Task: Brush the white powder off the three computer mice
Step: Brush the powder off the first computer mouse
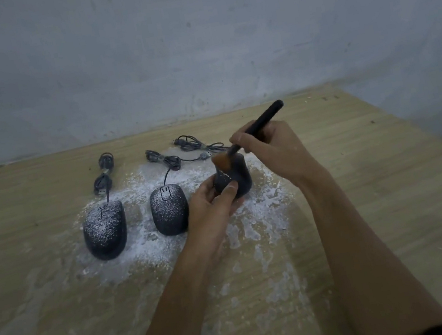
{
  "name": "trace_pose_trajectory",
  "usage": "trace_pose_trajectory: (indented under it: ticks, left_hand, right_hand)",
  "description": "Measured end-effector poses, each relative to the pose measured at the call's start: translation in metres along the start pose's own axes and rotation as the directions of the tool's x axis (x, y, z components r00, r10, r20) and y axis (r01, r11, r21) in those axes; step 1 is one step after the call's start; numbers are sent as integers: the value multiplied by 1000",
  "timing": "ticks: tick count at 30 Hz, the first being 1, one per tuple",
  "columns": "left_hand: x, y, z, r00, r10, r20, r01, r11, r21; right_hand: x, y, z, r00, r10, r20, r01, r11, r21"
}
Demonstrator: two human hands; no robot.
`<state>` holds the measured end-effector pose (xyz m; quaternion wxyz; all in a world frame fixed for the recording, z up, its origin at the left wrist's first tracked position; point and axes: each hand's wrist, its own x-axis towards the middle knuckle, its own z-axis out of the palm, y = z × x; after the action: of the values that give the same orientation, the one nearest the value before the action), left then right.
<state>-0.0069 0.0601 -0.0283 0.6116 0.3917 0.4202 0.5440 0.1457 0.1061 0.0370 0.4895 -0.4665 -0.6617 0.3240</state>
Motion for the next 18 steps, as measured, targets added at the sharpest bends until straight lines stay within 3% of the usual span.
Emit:
trace_pose_trajectory:
  ticks: [5,10,14,18]
  left_hand:
    - [-3,0,0,1000,23,-1,-23,998,53]
    - [-3,1,1,1000,22,-6,-22,999,42]
    - [-4,2,2,999,33,-9,-33,999,21]
    - [-3,2,2,1000,18,-17,-18,999,26]
  right_hand:
    - [3,-3,-3,998,-21,-65,27,996,88]
    - [-1,-5,2,998,-26,49,29,998,-56]
    - [0,-8,2,998,-51,-27,52,998,34]
    - [-2,-5,-5,997,-13,73,17,998,-60]
